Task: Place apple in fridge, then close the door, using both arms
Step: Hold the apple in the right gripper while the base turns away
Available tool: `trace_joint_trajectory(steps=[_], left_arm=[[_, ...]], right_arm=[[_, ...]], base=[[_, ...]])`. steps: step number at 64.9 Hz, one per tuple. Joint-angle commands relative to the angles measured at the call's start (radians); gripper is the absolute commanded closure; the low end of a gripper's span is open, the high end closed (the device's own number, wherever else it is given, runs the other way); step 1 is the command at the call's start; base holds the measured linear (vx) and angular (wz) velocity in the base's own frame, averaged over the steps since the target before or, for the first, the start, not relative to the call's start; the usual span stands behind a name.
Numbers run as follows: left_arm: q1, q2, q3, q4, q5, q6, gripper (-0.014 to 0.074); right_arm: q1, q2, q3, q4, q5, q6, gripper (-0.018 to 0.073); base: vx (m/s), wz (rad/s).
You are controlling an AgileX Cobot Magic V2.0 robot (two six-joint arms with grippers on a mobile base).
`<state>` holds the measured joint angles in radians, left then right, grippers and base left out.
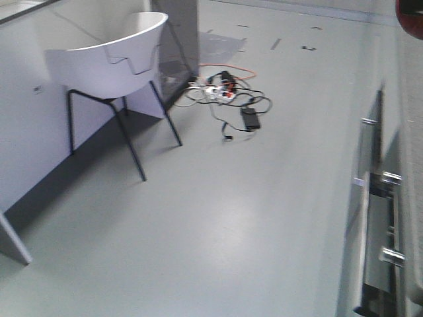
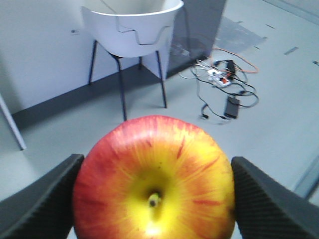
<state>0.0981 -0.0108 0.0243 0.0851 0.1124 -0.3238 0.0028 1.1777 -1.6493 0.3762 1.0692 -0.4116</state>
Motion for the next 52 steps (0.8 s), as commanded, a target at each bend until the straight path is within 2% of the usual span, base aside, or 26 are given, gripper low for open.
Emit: trace_joint_trajectory(steps=[1,52], left_arm=[[0.001,-0.015,-0.018,-0.007,-0.077,-0.006,0.0603],[0.001,-0.015,-0.018,-0.007,-0.077,-0.006,0.0603]], right_arm=[[-0.003,-0.023,-0.029,0.024,-0.077,-0.006,0.0489],[-0.003,-0.023,-0.029,0.024,-0.078,-0.006,0.0489]], base=[[0.02,0.55],[0.02,0.46]])
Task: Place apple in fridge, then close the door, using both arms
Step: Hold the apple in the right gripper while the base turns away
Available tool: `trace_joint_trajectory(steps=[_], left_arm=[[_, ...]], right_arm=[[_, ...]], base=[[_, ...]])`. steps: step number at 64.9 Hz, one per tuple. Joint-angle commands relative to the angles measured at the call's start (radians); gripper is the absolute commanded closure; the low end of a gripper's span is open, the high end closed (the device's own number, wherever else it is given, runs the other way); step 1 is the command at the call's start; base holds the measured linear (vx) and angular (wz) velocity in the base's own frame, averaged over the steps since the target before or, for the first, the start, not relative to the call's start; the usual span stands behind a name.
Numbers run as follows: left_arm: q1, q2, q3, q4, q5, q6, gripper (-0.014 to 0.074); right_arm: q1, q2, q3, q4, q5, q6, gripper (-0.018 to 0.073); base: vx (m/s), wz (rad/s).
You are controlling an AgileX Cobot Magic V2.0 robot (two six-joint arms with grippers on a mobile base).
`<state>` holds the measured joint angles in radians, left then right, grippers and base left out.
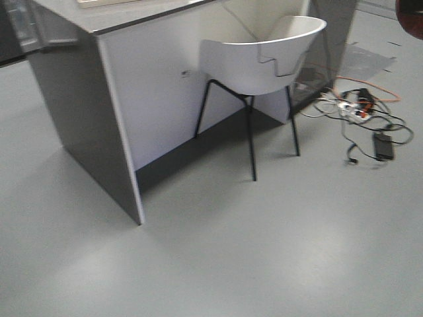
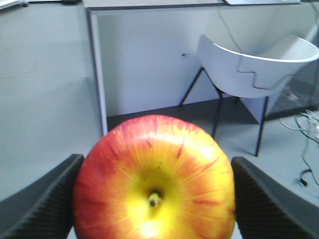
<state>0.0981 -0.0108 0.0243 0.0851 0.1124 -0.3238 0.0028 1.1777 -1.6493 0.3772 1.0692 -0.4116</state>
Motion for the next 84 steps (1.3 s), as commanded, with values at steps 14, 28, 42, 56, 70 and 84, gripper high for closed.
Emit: trace_joint_trajectory(steps=[14,28,42,56,70,84], left_arm=[[0.001,-0.015,-0.018,-0.007,-0.077,-0.006,0.0603],[0.001,-0.015,-0.018,-0.007,-0.077,-0.006,0.0603],[0.001,-0.015,-0.018,-0.007,-0.077,-0.006,0.0603],[0.001,-0.015,-0.018,-0.007,-0.077,-0.006,0.0603],[0.001,-0.015,-0.018,-0.007,-0.077,-0.006,0.0603],[0.001,-0.015,-0.018,-0.007,-0.077,-0.006,0.0603]], right_arm=[[-0.003,-0.023,-0.029,0.023,-0.078,-0.006,0.0489],[-0.003,-0.023,-0.029,0.023,-0.078,-0.006,0.0489],[-0.003,-0.023,-0.029,0.023,-0.078,-0.006,0.0489],[-0.003,-0.023,-0.029,0.023,-0.078,-0.006,0.0489],[-0.003,-0.023,-0.029,0.023,-0.078,-0.006,0.0489],[-0.003,-0.023,-0.029,0.023,-0.078,-0.006,0.0489]], base=[[0.02,0.54],[0.02,0.56],[0.02,0.55],[0.02,0.49],[0.04,0.39],[0.05,0.32]])
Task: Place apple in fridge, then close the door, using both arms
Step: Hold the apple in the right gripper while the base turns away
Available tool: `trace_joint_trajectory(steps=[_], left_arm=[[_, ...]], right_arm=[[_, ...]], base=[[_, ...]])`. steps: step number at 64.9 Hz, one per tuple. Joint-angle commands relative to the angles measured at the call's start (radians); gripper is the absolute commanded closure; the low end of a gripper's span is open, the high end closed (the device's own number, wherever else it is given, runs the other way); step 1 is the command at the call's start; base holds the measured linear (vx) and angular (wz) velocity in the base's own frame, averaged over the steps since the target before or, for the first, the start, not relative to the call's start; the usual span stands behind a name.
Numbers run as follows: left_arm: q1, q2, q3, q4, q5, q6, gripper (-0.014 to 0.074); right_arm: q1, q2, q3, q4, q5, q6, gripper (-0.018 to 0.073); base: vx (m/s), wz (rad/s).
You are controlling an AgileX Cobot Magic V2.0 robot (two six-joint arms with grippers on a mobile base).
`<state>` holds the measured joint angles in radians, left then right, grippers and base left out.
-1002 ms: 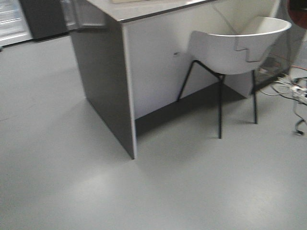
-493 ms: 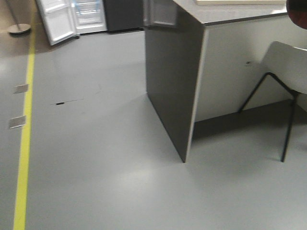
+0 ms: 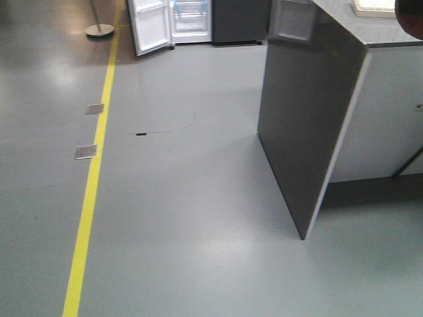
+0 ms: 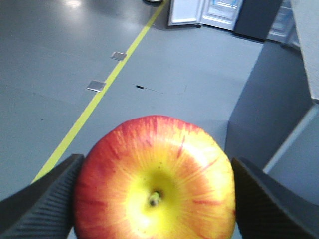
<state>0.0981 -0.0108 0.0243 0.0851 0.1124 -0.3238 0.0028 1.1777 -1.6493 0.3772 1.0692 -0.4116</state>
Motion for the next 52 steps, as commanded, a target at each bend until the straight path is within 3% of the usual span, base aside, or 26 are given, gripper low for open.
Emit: trace_joint_trajectory(steps=[1,52], left_arm=[[0.001,-0.015,-0.018,-0.007,-0.077,-0.006,0.0603],[0.001,-0.015,-0.018,-0.007,-0.077,-0.006,0.0603]], right_arm=[[-0.003,-0.023,-0.029,0.023,-0.078,-0.006,0.0489],[-0.003,-0.023,-0.029,0.023,-0.078,-0.006,0.0489]], base=[[0.05,0.31],[0.08,0.31]])
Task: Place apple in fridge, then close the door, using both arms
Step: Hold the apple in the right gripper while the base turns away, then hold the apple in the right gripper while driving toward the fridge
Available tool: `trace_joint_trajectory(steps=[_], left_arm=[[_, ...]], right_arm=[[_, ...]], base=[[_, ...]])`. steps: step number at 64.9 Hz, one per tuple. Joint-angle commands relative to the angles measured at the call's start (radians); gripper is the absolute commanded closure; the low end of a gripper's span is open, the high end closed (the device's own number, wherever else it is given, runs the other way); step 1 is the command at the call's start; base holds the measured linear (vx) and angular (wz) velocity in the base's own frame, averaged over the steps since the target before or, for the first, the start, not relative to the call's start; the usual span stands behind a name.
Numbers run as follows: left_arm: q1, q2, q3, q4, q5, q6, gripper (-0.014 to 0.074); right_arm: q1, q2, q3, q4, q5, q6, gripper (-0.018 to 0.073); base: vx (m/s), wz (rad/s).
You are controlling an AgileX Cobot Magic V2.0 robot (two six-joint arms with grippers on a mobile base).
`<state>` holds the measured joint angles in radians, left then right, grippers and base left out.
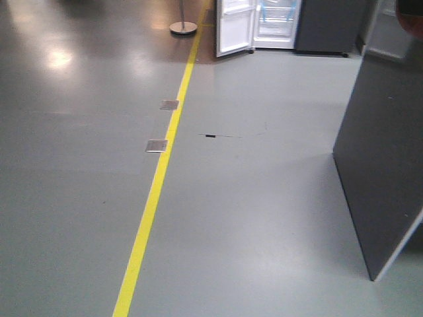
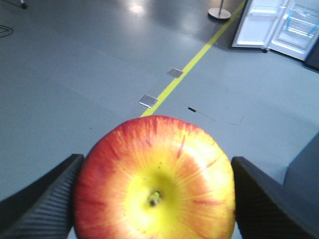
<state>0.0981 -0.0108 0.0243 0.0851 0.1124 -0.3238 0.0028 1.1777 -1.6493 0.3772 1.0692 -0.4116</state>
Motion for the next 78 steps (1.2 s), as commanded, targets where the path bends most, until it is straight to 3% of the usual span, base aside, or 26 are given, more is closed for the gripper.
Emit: trace_joint_trajectory(steps=[1,78], left_arm=[[0.001,-0.015,-0.018,-0.007,-0.077,-0.006,0.0603],[0.001,-0.015,-0.018,-0.007,-0.077,-0.006,0.0603]], right_arm=[[-0.003,-0.023,-0.029,0.023,-0.078,-0.006,0.0489],[-0.003,-0.023,-0.029,0.023,-0.078,-0.006,0.0489]], base=[[0.10,0.29],[0.13,0.06]])
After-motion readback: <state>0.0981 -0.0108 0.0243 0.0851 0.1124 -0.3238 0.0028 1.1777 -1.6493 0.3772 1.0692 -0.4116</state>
